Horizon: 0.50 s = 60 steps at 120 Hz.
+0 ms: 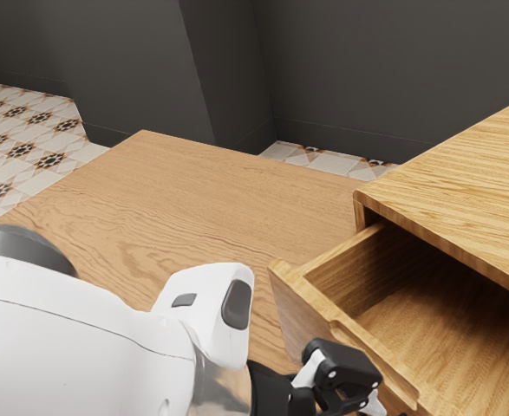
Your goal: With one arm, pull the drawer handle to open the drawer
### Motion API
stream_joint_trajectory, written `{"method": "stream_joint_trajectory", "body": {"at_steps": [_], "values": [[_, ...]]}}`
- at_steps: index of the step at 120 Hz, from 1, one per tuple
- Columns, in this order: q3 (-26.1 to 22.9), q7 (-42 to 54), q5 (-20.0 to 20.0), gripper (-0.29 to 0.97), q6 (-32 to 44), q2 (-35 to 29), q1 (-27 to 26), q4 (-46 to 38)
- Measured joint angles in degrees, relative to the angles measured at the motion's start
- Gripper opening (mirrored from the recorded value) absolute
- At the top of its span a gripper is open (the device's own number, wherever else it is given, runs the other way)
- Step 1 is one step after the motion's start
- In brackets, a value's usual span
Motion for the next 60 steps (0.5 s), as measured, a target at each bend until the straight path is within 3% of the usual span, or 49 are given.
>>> {"method": "stream_joint_trajectory", "body": {"at_steps": [60], "values": [[-1.78,-0.78,0.01,0.67,-2.0,-2.67,0.19,-1.69]]}}
